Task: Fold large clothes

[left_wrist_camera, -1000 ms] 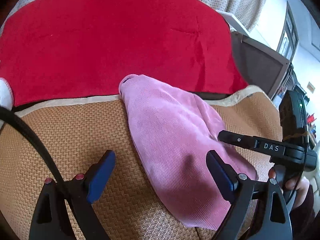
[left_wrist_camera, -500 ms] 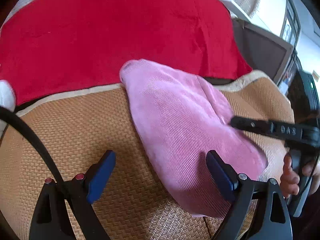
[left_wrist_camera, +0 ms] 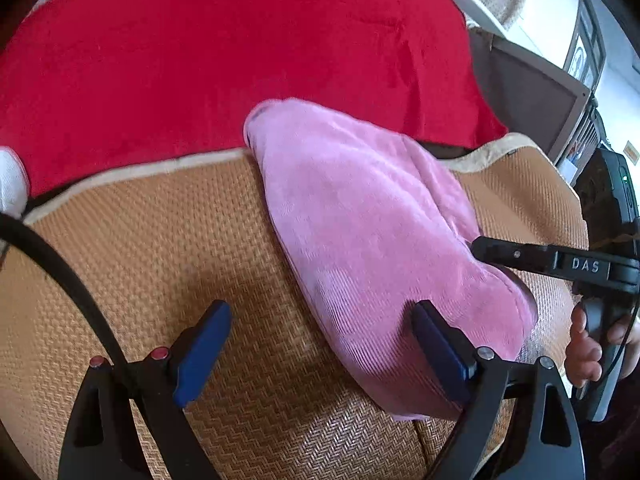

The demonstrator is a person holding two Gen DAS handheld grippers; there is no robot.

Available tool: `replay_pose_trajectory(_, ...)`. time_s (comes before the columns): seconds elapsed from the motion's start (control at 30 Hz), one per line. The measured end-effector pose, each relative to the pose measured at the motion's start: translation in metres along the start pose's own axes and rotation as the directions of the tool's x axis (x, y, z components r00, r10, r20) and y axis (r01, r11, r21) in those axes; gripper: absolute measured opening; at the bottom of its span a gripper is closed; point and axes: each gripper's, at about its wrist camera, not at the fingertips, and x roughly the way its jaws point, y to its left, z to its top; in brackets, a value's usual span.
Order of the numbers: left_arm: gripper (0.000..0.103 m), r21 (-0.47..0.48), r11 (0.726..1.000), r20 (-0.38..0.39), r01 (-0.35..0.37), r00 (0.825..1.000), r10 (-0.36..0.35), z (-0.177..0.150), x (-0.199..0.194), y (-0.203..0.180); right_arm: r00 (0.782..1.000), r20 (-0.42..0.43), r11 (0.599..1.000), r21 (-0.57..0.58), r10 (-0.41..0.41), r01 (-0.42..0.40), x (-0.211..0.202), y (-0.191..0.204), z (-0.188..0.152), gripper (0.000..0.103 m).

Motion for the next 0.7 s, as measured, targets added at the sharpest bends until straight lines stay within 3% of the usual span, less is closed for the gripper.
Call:
replay_pose_trajectory(0.1, 0.093, -0.003, 1.000, 0.043, -0.005, 0.999, 0.006, 0.005, -0.009, 0.000, 0.997, 0.074, 1.000, 0.009, -0.009, 0.009, -0.019, -0.006, 0.006, 0.034)
replay_pose_trajectory(0.17, 0.093, -0.028, 1.000, 0.063, 0.002, 0.998, -0.001, 0.009, -0.011, 0.003, 0.991, 0.134, 0.998, 0.056, -0.007, -0.001, -0.031, -0.016, 0.008, 0.083)
replay_pose_trajectory(0.27, 0.093, -0.082, 0.995, 0.049, 0.060, 0.997, -0.056, 0.013, -0.005, 0.011, 0.985, 0.174, 0.994, 0.111, -0.001, -0.019, -0.041, -0.031, 0.013, 0.086)
replay_pose_trajectory(0.47, 0.093, -0.183, 0.972, -0.002, 0.146, 0.989, -0.149, 0.016, 0.012, 0.027, 0.994, 0.099, 0.977, 0.204, 0.045, -0.064, -0.024, -0.061, 0.020, 0.086)
replay_pose_trajectory(0.57, 0.093, -0.183, 0.974, -0.008, 0.131, 0.991, -0.135, 0.018, 0.016, 0.028, 0.995, 0.068, 0.973, 0.217, 0.071, -0.084, -0.014, -0.066, 0.022, 0.086)
replay_pose_trajectory(0.7, 0.093, -0.126, 0.991, 0.011, 0.049, 0.999, -0.048, 0.019, 0.011, 0.020, 0.994, 0.066, 0.972, 0.214, 0.087, -0.099, -0.011, -0.065, 0.022, 0.086)
